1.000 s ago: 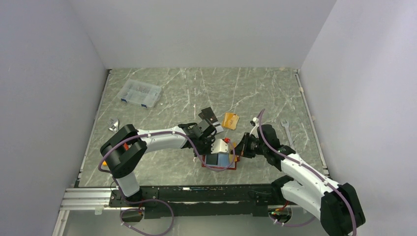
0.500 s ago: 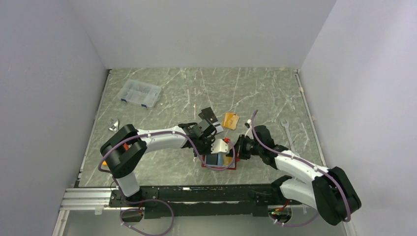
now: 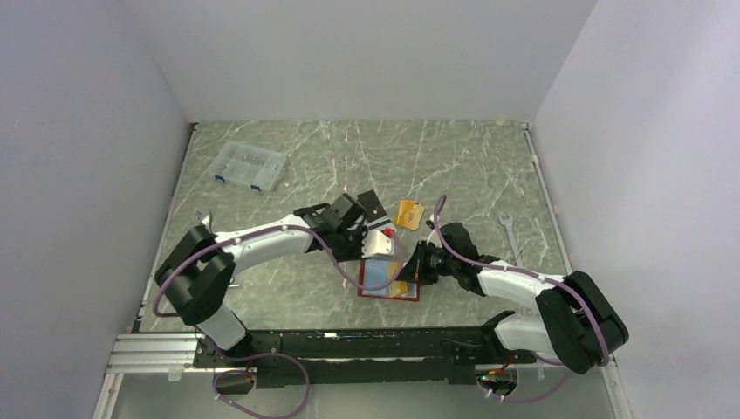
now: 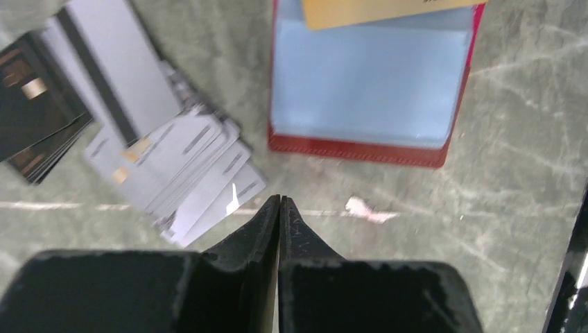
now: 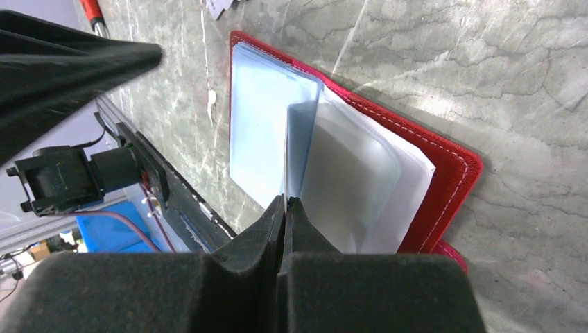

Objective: Put the credit cards into the card holder
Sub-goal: Turn over the card slot in the card holder.

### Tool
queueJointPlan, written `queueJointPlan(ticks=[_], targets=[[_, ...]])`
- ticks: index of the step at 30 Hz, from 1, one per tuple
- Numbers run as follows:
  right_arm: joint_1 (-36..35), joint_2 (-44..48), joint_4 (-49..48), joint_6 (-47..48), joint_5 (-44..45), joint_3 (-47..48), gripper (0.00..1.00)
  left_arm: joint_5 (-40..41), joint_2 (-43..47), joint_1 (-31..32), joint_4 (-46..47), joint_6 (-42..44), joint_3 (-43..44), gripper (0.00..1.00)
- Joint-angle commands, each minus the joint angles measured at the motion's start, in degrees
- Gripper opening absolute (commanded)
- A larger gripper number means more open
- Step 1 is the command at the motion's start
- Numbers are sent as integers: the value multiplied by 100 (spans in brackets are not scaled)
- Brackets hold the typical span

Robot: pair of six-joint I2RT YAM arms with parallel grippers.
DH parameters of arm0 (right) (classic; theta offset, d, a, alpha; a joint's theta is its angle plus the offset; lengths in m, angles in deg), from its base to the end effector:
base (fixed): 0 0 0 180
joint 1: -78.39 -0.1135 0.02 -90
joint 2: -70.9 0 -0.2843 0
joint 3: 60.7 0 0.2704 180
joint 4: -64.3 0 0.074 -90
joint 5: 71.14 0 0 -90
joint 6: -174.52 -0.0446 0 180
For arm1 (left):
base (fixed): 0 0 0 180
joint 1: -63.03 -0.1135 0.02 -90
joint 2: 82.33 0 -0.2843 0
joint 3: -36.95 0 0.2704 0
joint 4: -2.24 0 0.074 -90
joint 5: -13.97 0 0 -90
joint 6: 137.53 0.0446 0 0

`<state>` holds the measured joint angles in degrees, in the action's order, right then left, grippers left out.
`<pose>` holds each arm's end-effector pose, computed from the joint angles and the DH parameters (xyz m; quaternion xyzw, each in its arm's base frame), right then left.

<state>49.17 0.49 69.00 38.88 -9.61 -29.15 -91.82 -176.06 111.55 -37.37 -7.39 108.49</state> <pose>0.1792 0.1246 0.1337 0.0312 0.8955 0.4117 0.1661 0.2188 -0.2658 0.1920 0.6952 0.6638 -0.1505 0.2309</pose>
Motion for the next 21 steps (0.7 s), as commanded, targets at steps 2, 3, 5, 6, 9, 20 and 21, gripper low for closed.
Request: queueJointPlan(ticks=[2, 3, 5, 6, 9, 20, 21], targets=[[-18, -107, -315, 64, 28, 247, 0, -445, 746, -239, -164, 642, -210, 9], [-22, -158, -313, 87, -6, 275, 0, -513, 758, -196, -167, 723, -236, 9], [32, -229, -351, 80, -78, 290, 0, -510, 714, -12, -60, 898, -321, 9], [67, -224, -388, 42, -115, 271, 0, -483, 686, 102, 72, 985, -393, 9], [259, 5, -377, -70, -233, 148, 0, -604, 641, 321, 504, 1248, -638, 10], [846, 225, -409, -27, -1106, -358, 0, -291, 423, 684, 1250, 2005, -1099, 11], [850, 176, -432, -22, -1156, -360, 0, -270, 413, 717, 1252, 2018, -1088, 11]])
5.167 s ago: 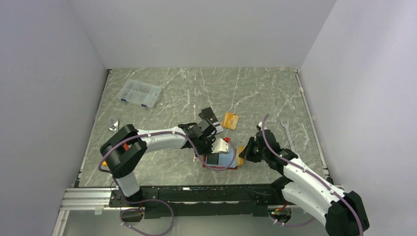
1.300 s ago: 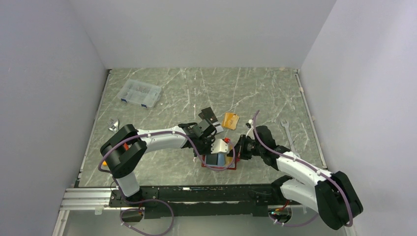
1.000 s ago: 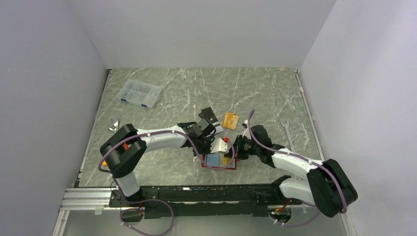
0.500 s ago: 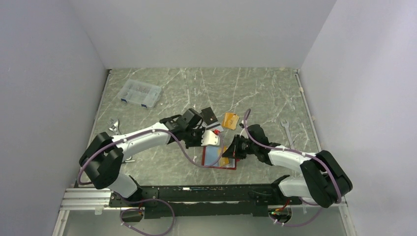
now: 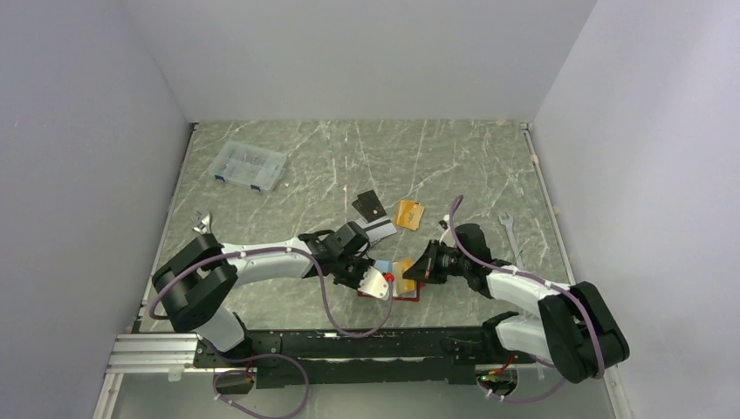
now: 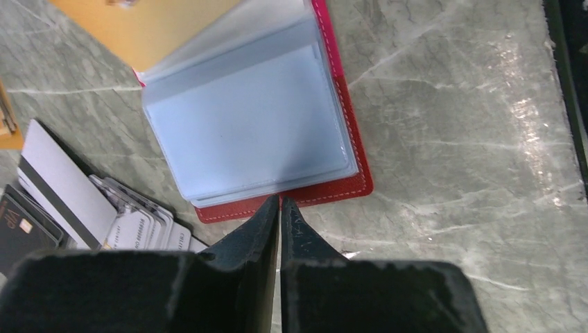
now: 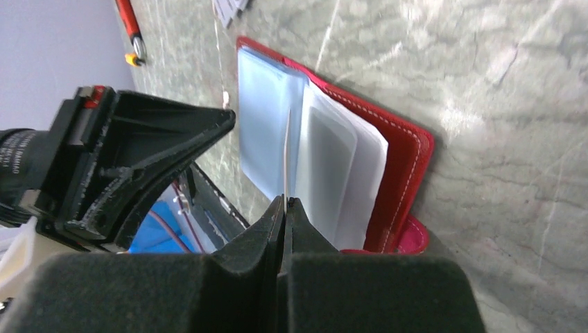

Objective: Put the credit cards into the card holder
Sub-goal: Turn over the card slot in the card holder.

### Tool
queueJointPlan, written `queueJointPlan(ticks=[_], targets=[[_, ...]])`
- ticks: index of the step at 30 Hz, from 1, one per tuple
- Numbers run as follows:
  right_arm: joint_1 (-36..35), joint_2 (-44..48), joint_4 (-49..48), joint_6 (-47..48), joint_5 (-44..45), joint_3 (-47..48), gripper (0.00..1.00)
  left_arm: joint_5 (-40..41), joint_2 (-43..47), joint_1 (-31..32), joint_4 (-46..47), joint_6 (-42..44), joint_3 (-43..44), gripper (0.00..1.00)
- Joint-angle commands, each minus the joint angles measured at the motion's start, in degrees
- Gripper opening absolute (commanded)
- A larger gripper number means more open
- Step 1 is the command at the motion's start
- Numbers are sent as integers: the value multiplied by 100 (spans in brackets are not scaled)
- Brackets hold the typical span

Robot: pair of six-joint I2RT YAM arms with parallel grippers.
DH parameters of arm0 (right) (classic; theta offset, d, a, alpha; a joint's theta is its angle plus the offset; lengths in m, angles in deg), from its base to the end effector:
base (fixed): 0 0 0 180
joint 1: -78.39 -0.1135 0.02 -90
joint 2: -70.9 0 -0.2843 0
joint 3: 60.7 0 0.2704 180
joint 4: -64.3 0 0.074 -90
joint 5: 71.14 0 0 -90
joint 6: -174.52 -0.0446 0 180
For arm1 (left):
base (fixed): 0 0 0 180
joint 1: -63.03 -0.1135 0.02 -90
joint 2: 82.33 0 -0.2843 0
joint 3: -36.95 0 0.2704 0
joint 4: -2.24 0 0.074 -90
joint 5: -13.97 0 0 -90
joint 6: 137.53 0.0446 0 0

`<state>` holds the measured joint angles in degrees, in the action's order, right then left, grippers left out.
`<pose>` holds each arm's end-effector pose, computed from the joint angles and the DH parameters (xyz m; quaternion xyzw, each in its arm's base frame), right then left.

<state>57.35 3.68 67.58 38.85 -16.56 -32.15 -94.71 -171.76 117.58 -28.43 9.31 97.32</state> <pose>0.1803 0.0970 0.1329 0.0646 0.8765 0.4453 0.1712 0.1694 -0.2626 0.1660 0.8107 0.5018 -0.1515 0.2607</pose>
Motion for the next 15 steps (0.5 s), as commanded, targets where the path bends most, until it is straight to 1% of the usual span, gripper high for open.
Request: queueJointPlan(ticks=[1, 15], targets=[[34, -200, -310, -3, -503, -61, 0, 37, -40, 141, 353, 357, 45, 11], [31, -763, -943, -13, -993, -36, 0, 332, -327, 325, 321, 401, 142, 11]])
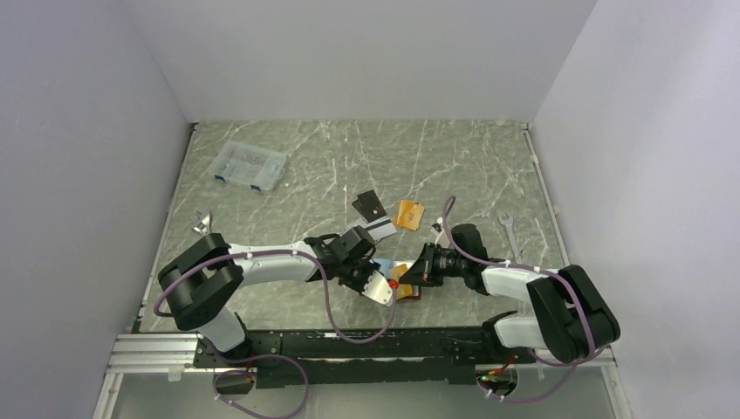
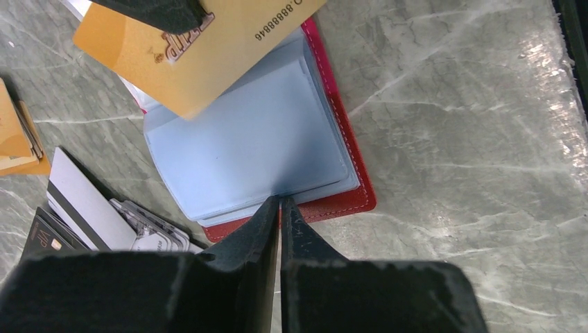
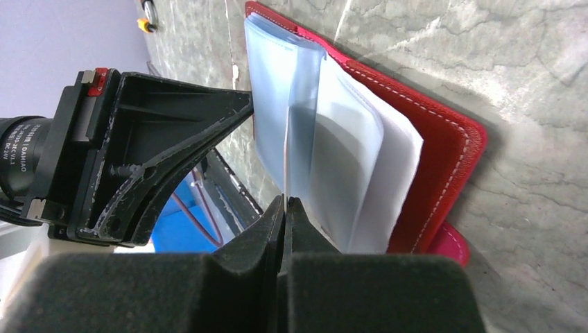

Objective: Put the credit cards into the card holder
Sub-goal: Turn over the card slot in the card holder, then insert the credit card into the card holder.

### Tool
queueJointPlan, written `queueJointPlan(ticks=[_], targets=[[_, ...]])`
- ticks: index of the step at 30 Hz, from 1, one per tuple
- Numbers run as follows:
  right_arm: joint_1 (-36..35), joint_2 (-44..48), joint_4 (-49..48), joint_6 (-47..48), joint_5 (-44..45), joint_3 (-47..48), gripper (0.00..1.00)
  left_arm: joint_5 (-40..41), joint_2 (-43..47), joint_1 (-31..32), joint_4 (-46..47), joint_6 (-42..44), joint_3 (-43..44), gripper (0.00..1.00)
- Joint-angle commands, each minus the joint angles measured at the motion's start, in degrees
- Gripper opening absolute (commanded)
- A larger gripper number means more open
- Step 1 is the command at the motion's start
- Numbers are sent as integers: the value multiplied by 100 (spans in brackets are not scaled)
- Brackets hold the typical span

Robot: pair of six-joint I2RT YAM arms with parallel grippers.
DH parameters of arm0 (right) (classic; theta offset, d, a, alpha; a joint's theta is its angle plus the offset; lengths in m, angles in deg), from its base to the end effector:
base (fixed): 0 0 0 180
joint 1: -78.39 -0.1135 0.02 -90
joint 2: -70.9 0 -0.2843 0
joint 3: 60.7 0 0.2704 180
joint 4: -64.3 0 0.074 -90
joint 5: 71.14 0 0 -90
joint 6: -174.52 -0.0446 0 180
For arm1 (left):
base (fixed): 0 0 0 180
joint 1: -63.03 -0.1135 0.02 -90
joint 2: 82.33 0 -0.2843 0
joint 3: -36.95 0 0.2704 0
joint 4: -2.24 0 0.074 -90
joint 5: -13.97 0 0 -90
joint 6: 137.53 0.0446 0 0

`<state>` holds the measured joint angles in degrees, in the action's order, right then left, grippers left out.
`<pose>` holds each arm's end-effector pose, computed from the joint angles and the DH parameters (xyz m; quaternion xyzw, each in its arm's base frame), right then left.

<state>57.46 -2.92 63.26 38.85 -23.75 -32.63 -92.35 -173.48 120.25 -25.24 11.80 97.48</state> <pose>0.1810 0.1016 0.1177 0.0476 0.8698 0.4772 0.1157 0.1628 -0.2759 0.1609 0.8301 0.4673 -0.1314 0.2745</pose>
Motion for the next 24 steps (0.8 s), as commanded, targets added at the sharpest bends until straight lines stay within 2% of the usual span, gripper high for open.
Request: queueJointPlan(ticks=[1, 12, 24], targets=[[19, -135, -531, -8, -279, -1, 0, 144, -159, 56, 11, 164, 109, 11], [76, -376, -393, 229, 8, 188, 0, 345, -136, 67, -227, 259, 133, 11], [-112, -513, -887, 98, 508, 180, 0, 247, -176, 95, -361, 305, 134, 10]])
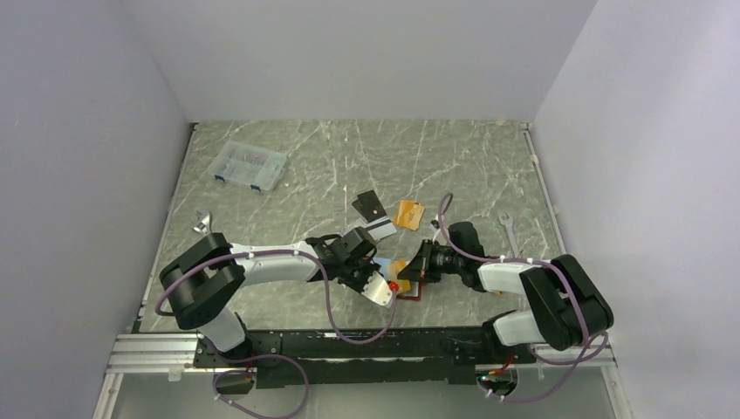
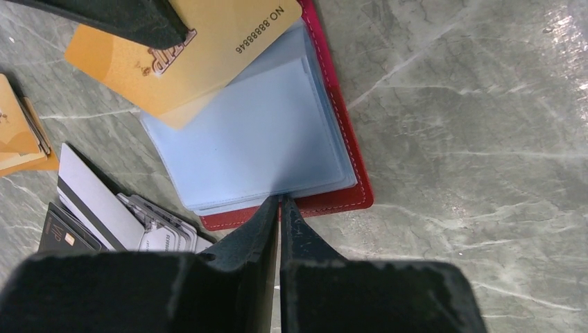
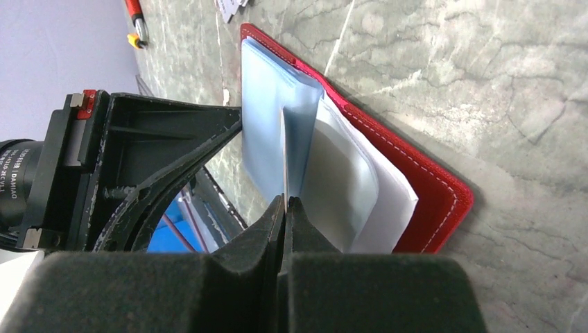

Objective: Put the credit cards into the card holder
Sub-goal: Insert the credit card into the card holder.

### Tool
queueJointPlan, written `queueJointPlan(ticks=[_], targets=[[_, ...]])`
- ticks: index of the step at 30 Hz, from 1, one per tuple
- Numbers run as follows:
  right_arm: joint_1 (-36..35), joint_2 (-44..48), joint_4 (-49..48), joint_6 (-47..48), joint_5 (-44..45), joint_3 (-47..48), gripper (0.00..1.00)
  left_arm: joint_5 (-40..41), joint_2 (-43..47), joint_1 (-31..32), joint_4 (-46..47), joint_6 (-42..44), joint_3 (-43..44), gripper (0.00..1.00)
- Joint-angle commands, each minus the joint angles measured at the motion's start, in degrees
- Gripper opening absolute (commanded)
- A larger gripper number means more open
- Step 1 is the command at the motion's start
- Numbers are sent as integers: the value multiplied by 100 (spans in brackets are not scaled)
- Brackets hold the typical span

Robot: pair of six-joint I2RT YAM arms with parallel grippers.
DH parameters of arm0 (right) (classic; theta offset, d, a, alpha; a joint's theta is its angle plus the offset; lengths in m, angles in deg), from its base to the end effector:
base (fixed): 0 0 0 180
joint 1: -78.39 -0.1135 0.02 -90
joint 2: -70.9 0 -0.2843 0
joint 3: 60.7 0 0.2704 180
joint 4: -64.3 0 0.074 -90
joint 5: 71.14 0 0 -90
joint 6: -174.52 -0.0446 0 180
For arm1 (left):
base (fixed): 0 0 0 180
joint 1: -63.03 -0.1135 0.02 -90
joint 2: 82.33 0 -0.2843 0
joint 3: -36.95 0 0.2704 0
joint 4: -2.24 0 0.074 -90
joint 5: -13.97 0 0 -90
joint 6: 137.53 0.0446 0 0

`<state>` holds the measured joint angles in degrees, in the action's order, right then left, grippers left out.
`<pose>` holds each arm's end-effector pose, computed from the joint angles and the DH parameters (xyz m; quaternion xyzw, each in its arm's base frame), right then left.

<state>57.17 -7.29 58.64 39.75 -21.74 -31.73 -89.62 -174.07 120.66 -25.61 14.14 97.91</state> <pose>0.1914 0.1055 0.1127 0.0420 0.8717 0.4688 0.1365 0.1636 -0.2776 0.1591 0.8411 0.4554 -0.1044 0.2723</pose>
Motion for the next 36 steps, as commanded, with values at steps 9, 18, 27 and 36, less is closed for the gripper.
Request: queueJointPlan(ticks=[9, 18, 27, 36], targets=[[-238, -273, -1111, -338, 525, -252, 0, 39, -140, 90, -276, 143, -22, 10], [-279, -113, -712, -134, 1044, -325, 7, 113, -159, 164, -273, 125, -5, 10], [-271, 394, -39, 116, 987, -295, 29, 154, -188, 188, -260, 89, 11, 10], [-139, 643, 233, 210, 489, -262, 29, 180, -185, 196, -253, 60, 2, 10]])
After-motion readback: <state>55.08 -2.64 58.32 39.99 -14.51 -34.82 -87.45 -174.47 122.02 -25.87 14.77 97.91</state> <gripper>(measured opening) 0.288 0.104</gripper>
